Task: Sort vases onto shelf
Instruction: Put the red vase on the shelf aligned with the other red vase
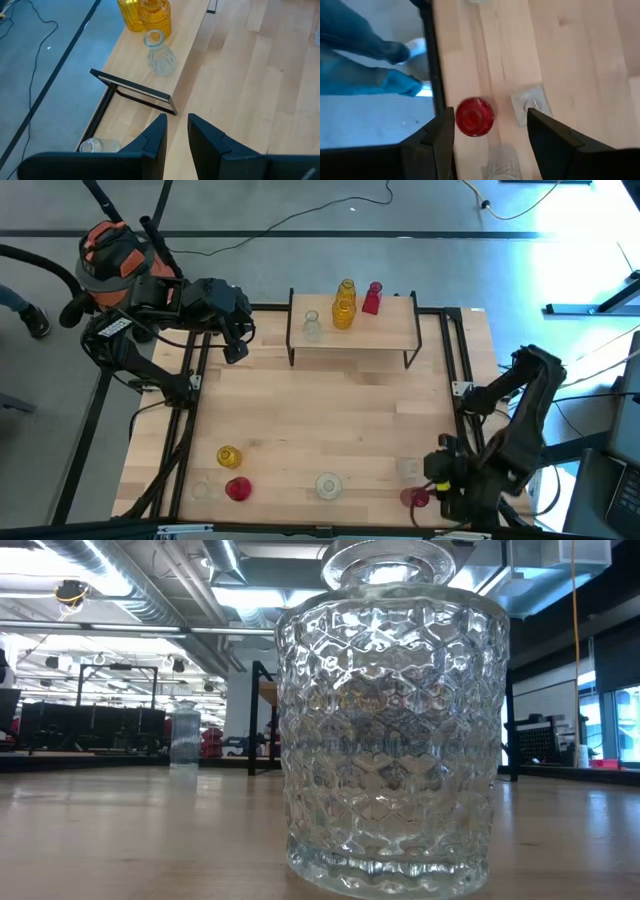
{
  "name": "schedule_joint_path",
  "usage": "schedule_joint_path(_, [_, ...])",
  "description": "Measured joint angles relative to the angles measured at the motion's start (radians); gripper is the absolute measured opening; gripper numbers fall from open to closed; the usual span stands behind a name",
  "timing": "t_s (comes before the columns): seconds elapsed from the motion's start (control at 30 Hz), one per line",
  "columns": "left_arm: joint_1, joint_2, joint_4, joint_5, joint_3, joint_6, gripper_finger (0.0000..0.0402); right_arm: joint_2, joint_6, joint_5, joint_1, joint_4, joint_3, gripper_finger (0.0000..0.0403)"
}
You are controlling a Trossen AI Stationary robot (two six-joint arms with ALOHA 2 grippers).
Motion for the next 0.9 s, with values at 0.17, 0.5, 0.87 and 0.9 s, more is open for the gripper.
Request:
schedule_joint_path(0.17, [0.000, 0.000, 0.000, 0.000, 0.000, 0.000, 0.0069, 0.029, 0.043, 0.015, 0.010, 0.107, -0.077, 0.0205])
schedule_joint_path(0.5, [0.000, 0.000, 0.000, 0.001, 0.000, 0.000, 0.0069, 0.031, 0.043, -0.093, -0.004, 0.330, -0.219, 0.0205])
schedule_joint_path(0.87, [0.000, 0.000, 0.000, 0.001, 0.000, -0.001, 0.0069, 0.031, 0.049, -0.132, -0.004, 0.338, -0.273, 0.0205])
schedule_joint_path(0.9, [0.000, 0.000, 0.000, 0.001, 0.000, -0.001, 0.0069, 0.031, 0.049, -0.133, -0.004, 0.340, -0.274, 0.0205])
